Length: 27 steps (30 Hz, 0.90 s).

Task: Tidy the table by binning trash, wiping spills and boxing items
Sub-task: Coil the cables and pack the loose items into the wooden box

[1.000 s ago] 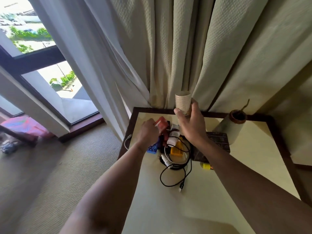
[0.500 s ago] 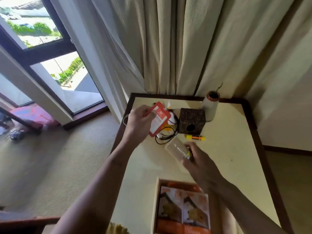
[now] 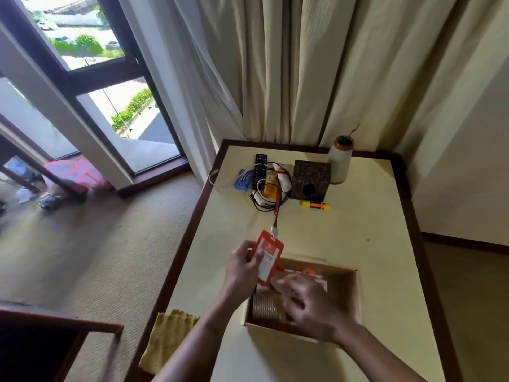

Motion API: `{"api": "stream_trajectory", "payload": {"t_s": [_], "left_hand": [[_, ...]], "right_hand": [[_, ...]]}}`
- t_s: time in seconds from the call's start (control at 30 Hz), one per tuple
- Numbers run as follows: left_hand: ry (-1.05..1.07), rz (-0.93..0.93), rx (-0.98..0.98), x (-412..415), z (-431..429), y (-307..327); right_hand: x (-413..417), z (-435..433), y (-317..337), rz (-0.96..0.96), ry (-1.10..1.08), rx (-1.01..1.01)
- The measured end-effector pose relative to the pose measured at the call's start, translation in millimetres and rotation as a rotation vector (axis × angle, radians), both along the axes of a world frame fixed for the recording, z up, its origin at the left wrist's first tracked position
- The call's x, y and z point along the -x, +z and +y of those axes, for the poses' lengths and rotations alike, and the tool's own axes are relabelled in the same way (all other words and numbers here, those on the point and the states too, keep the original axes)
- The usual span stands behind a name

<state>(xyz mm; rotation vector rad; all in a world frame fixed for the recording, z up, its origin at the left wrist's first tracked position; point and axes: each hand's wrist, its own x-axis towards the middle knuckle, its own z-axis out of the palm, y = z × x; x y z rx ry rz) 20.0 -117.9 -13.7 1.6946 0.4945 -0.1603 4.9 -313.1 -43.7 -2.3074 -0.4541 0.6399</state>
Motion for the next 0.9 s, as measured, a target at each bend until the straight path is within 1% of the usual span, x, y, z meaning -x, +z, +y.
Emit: {"api": "stream_trajectory", "payload": {"t_s": [0.07, 0.1, 0.13, 0.2, 0.3, 0.33, 0.4, 0.5, 0.57, 0.63, 0.7, 0.77, 0.87, 0.9], "left_hand": [[-0.031, 0.022, 0.031, -0.5, 2.9, -1.3], [-0.029, 0.034, 0.068, -3.6, 7.2, -0.4], [-0.028, 0.039, 0.109, -7.0, 11.3, 0.9], [-0.051, 0.026, 0.147, -14.5, 19.6, 5.2], [-0.136, -0.020, 0.100, -27.1, 37.0, 10.0], [-0.161, -0.034, 0.079, -32.1, 44.5, 12.2], [-0.200, -0.059, 0.066, -41.8, 60.5, 20.1], [-0.294, -0.050, 0.053, -53.9, 88.0, 37.5], [-0.338, -0.063, 0.008, -62.7, 106.9, 44.5], [-0.322, -0.095, -0.045, -74.0, 122.4, 43.1], [-0.263, -0.115, -0.146, -89.6, 134.2, 36.1], [-0.230, -0.108, -0.286, -106.6, 139.3, 31.4], [-0.293, -0.080, -0.478, -126.5, 132.3, 32.8], [-0.294, -0.073, -0.495, -131.2, 126.0, 33.6]], "right_hand": [[-22.0, 6.4, 9.6, 0.088, -0.427, -0.263], [-40.5, 13.2, 16.0, 0.121, -0.626, -0.355], [-62.9, 20.1, 22.7, 0.154, -0.749, -0.414], [-109.6, 35.6, 30.2, 0.297, -0.833, -0.485], [-164.4, 65.3, 38.0, 0.662, -0.848, -0.664], [-177.8, 75.4, 39.6, 0.752, -0.849, -0.720], [-201.2, 90.3, 41.3, 0.827, -0.854, -0.770], [-227.1, 100.7, 41.8, 0.856, -0.935, -0.800], [-235.2, 104.1, 47.8, 0.865, -0.949, -0.791], [-234.6, 102.6, 61.2, 0.828, -0.942, -0.760], [-229.9, 97.6, 73.7, 0.735, -0.900, -0.697], [-223.2, 88.7, 83.0, 0.604, -0.823, -0.590], [-206.6, 73.1, 89.4, 0.396, -0.706, -0.403], [-199.6, 68.6, 91.1, 0.349, -0.683, -0.367]]}}
